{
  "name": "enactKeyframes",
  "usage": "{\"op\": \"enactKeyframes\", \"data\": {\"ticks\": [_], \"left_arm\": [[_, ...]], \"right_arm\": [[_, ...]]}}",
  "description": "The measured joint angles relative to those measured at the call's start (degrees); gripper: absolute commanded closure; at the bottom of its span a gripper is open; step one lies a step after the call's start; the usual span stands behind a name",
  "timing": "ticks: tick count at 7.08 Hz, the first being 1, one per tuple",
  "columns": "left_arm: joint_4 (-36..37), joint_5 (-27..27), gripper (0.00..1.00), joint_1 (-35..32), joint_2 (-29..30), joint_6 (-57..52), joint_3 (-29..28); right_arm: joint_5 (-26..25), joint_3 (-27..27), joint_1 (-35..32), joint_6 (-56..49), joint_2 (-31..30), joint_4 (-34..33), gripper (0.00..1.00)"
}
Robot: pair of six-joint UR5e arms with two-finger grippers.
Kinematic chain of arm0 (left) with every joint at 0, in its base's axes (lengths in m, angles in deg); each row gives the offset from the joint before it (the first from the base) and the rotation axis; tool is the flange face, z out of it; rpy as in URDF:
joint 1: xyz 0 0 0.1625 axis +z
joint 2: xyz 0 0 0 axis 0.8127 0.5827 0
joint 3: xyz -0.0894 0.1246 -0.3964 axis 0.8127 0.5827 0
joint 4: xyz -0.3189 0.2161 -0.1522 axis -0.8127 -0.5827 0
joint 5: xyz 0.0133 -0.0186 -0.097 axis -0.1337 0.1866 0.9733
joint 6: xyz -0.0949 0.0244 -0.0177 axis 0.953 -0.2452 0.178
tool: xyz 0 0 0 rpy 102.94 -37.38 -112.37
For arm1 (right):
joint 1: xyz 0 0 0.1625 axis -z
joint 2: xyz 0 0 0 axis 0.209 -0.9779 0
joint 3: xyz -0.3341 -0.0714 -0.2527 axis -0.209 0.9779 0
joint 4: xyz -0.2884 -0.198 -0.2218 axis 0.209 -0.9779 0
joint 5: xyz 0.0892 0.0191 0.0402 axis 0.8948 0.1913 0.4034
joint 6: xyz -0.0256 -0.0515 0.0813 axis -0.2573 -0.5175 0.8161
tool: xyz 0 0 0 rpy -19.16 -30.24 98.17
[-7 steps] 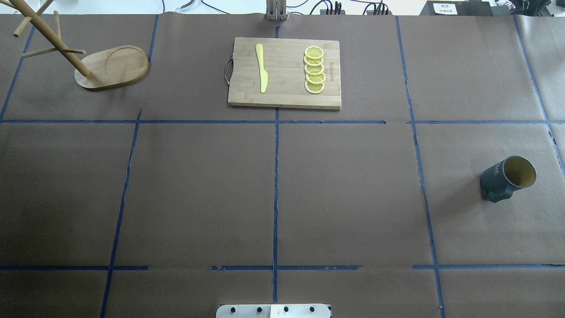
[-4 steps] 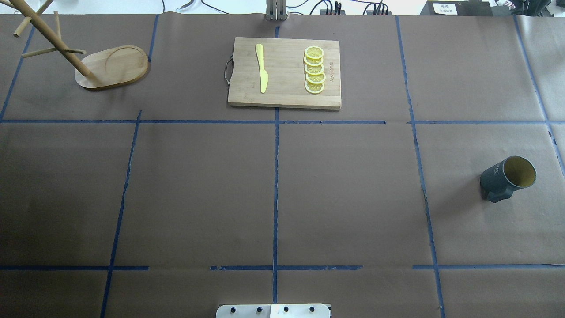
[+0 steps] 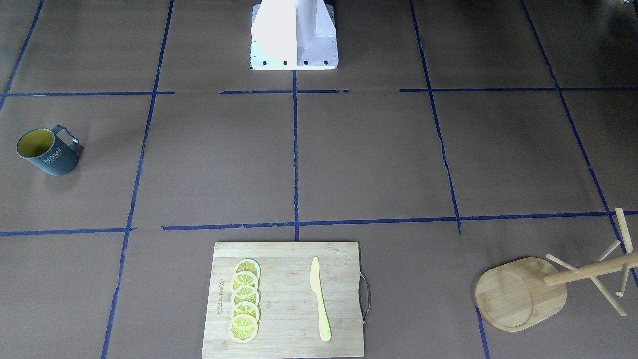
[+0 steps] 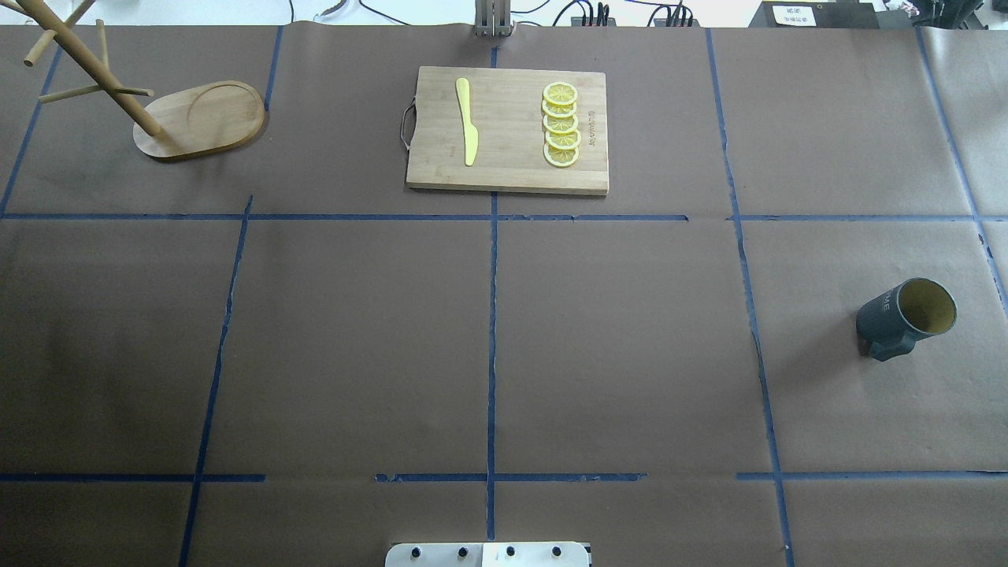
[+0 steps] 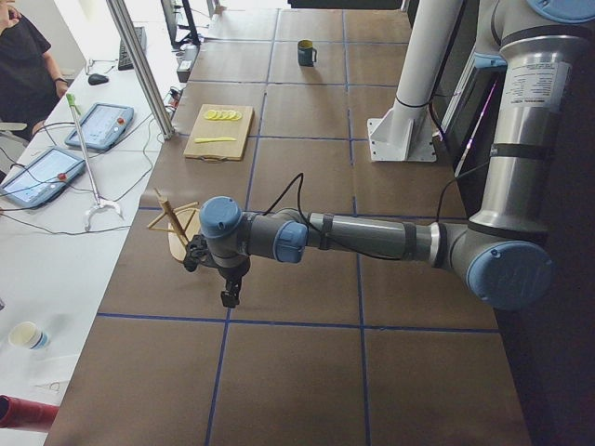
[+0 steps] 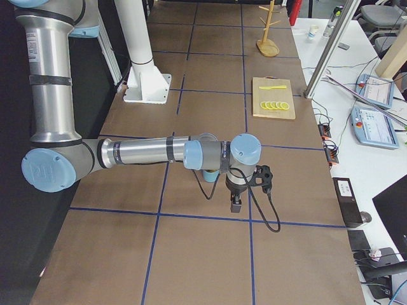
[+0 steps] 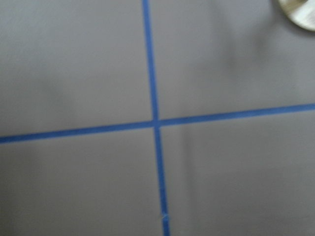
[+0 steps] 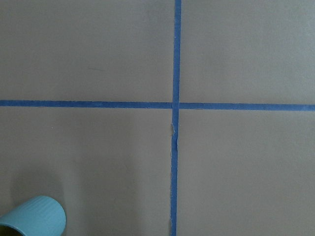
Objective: Hang cup on storage rack
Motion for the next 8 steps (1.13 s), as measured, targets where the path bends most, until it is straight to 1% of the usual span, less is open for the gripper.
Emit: {"op": "enactKeyframes", "data": {"ticks": [1, 2, 3, 5, 6, 7, 8], "left_arm": [[0.19, 0.0, 0.0, 0.76, 0.27, 0.34, 1.07], [0.23, -0.09, 0.0, 1.89, 0.2, 0.5, 2.07], [0.26, -0.13, 0.0, 2.65, -0.05, 0.58, 3.34], [0.37, -0.05, 0.0, 3.21, -0.51, 1.51, 5.18], [0.35, 0.06, 0.0, 3.34, -0.57, 2.01, 5.44], [0.34, 0.58, 0.0, 3.38, -0.63, 2.22, 5.54], [0.33, 1.43, 0.0, 3.41, -0.7, 2.3, 5.54]], "right_arm": [[0.11, -0.75, 0.39, 1.42, -0.26, 1.05, 0.0], [0.21, -1.4, 1.4, 5.08, -0.94, 3.48, 0.01], [0.25, -2.0, 3.33, 10.63, -2.74, 8.93, 0.01], [0.3, -2.66, 9.69, 26.21, -8.4, 26.23, 0.0], [0.41, -3.48, 12.86, 32.21, -10.13, 31.34, 0.0], [0.54, -5.12, 15.43, 36.52, -11.15, 33.48, 0.0], [0.41, -6.85, 17.58, 39.74, -12.08, 34.23, 0.0]]}}
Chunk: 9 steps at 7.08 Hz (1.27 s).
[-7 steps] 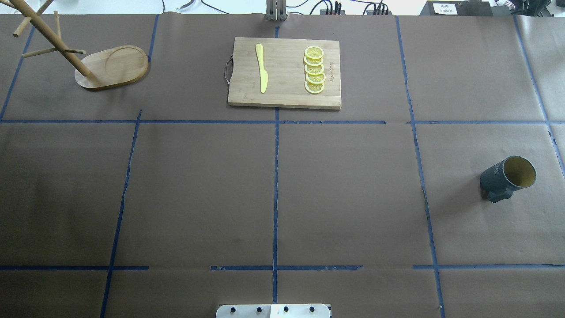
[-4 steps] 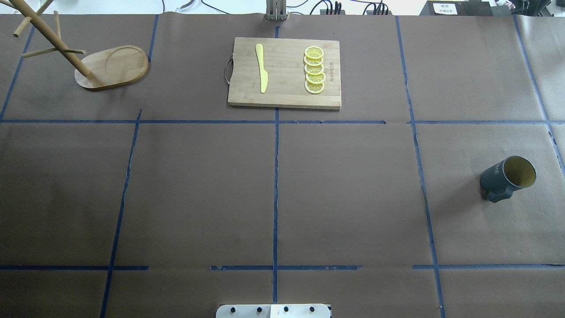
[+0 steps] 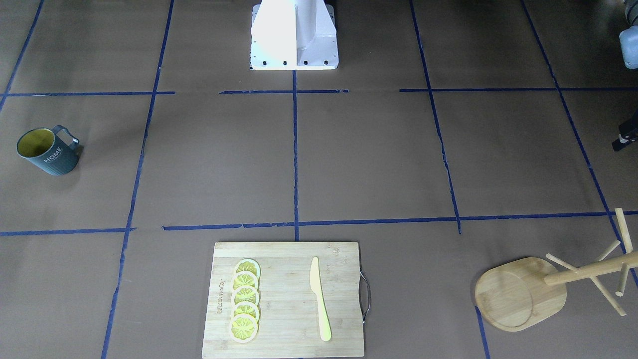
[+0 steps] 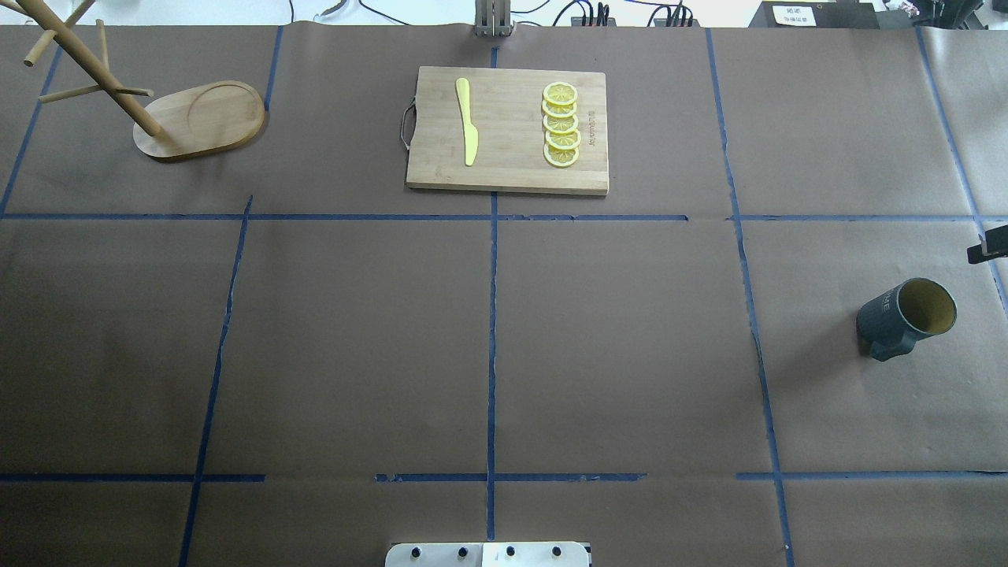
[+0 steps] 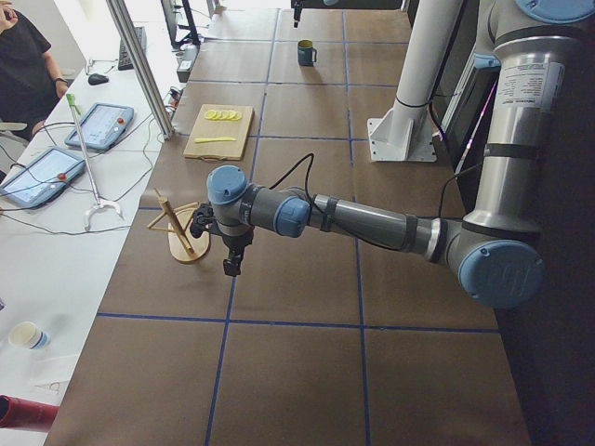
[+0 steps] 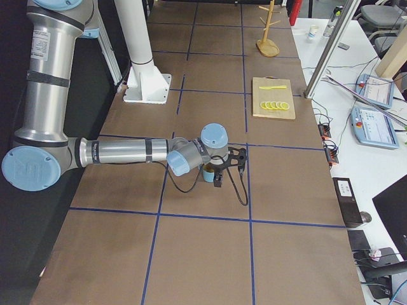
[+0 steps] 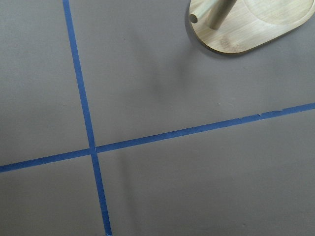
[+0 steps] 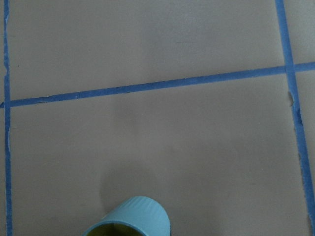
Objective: Hang cup on storage rack
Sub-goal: 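Lower the right gripper onto the dark blue mug and grasp it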
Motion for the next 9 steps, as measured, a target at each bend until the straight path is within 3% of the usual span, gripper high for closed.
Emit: {"op": "enactKeyframes", "data": {"ticks": [3, 9], "left_arm": [[0.0, 0.84, 0.0, 0.01, -0.09, 0.04, -0.07], [0.0, 0.87, 0.0, 0.01, -0.09, 0.04, -0.07]], "right_arm": [[-2.78, -1.77, 5.12, 2.85, -1.17, 0.28, 0.0], [-5.53, 1.46, 9.37, 3.06, -0.63, 0.31, 0.04]]}}
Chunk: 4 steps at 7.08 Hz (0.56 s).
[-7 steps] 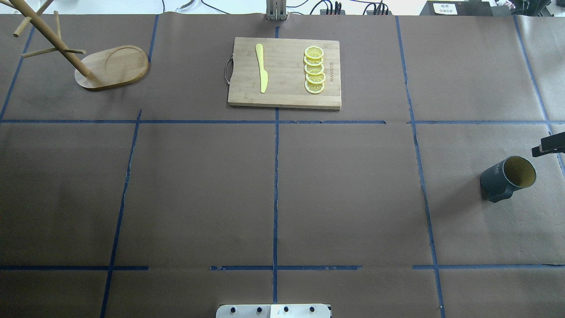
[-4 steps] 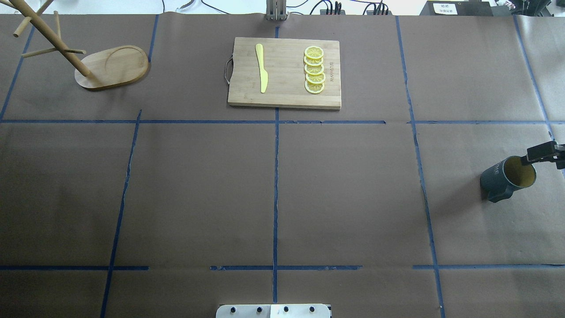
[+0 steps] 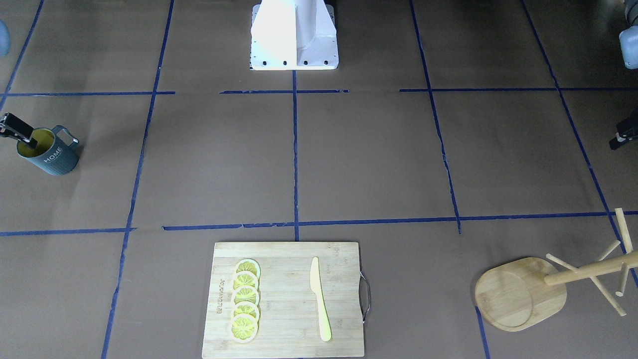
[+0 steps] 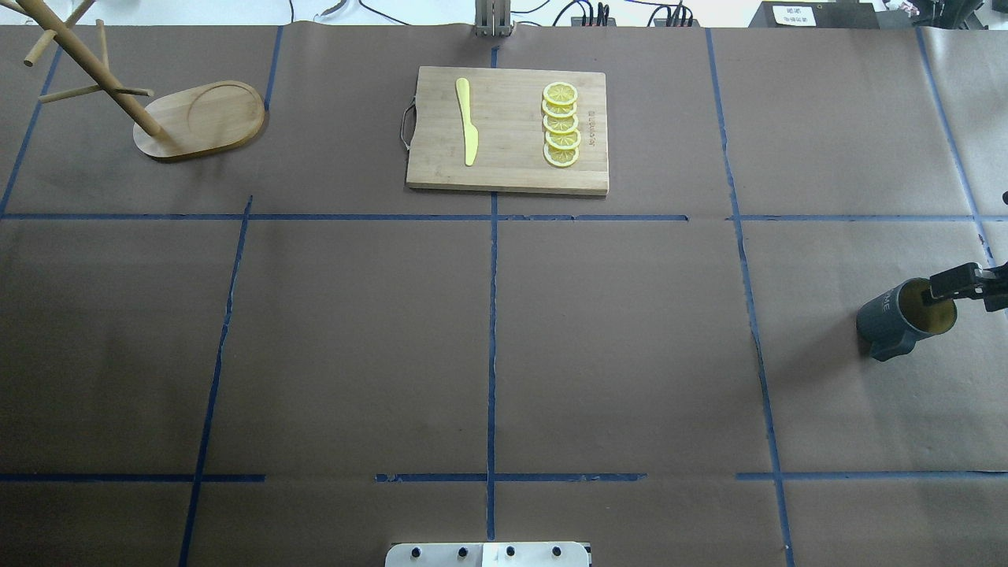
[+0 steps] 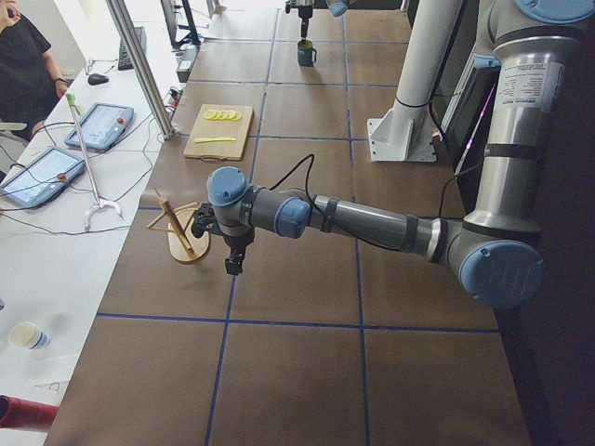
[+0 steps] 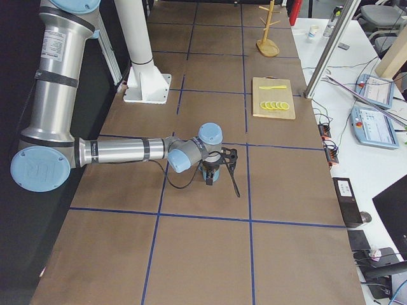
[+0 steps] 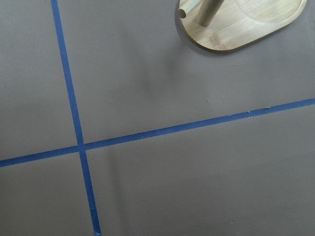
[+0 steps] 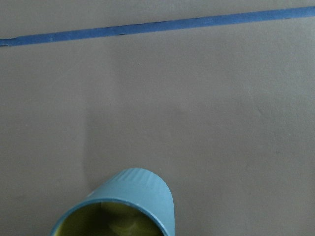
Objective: Hang cup on storage rack
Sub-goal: 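Lower the right gripper onto the dark blue mug and grasp it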
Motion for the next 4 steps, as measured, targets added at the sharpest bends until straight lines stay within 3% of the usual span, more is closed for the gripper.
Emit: {"op": "enactKeyframes", "data": {"ticks": [1, 2, 3, 4], "left_arm": [[0.0, 0.0, 0.0, 0.0, 0.0, 0.0, -0.01], [0.0, 0.0, 0.0, 0.0, 0.0, 0.0, -0.01], [0.0, 0.0, 0.0, 0.0, 0.0, 0.0, 0.0], [0.0, 0.0, 0.0, 0.0, 0.0, 0.0, 0.04]], "right_arm": [[0.0, 0.19, 0.63, 0.01, -0.01, -0.08, 0.27], [0.06, 0.3, 1.08, 0.06, -0.02, -0.14, 0.77], [0.12, 0.34, 1.29, 0.13, -0.02, -0.17, 0.96], [0.06, 0.41, 1.33, 0.15, -0.02, -0.18, 1.0]]}}
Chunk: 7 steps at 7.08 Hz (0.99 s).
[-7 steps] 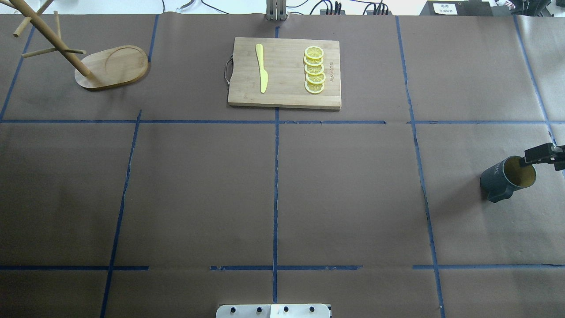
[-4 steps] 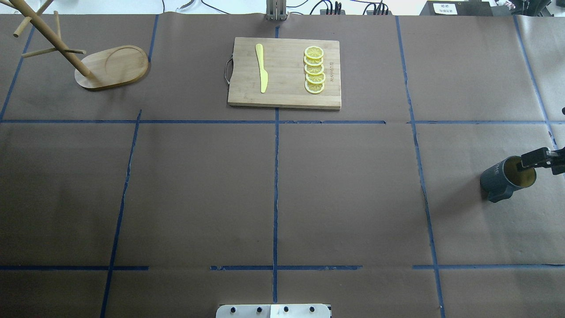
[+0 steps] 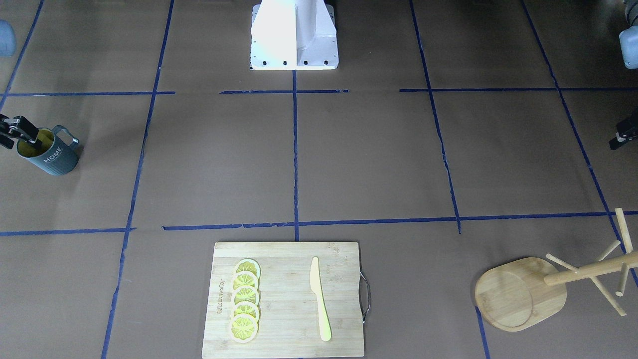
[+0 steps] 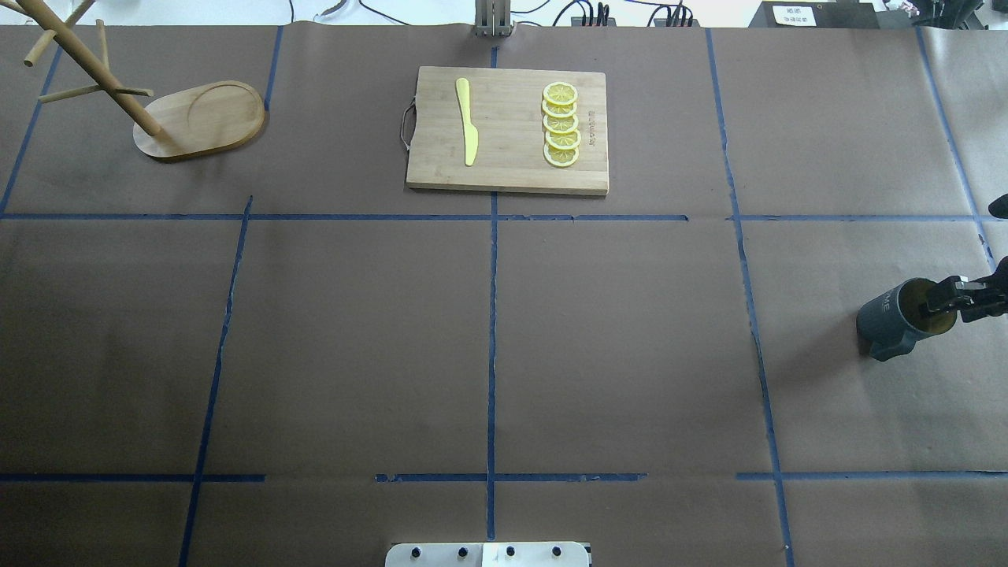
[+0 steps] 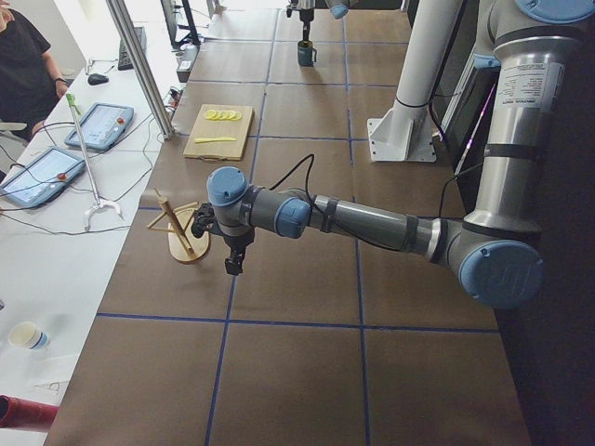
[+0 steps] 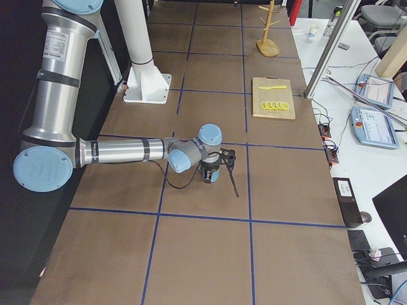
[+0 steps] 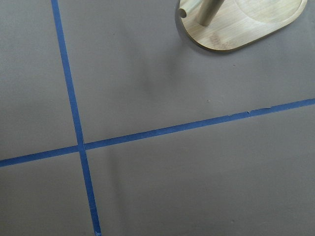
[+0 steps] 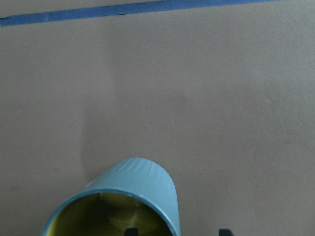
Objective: Hang cup on storage rack
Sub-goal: 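Lower the right gripper onto the dark blue mug and grasp it, then carry the blue mug with the right gripper to the table center, set upright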
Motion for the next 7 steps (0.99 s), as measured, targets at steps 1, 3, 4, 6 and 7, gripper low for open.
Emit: {"op": "enactKeyframes", "data": {"ticks": [1, 3, 4, 6, 7], "left_arm": [[0.0, 0.02, 0.0, 0.0, 0.0, 0.0, 0.03], [0.0, 1.19, 0.0, 0.0, -0.02, 0.0, 0.07], [-0.02, 1.91, 0.0, 0.0, -0.06, 0.0, 0.08], [-0.08, 2.32, 0.0, 0.0, -0.09, 0.0, 0.01], [-0.09, 2.35, 0.0, 0.0, -0.07, 0.0, 0.02]], "right_arm": [[-0.04, 0.02, 0.0, -0.03, -0.03, 0.01, 1.0], [0.61, -1.17, -0.16, 0.01, -0.27, 0.15, 1.0], [1.47, -3.42, -0.48, 0.53, -0.23, -0.94, 1.0], [3.08, -10.03, -0.82, 6.93, 3.07, -8.71, 1.0], [2.96, -12.51, 0.47, 13.11, 8.7, -15.37, 1.0]]}}
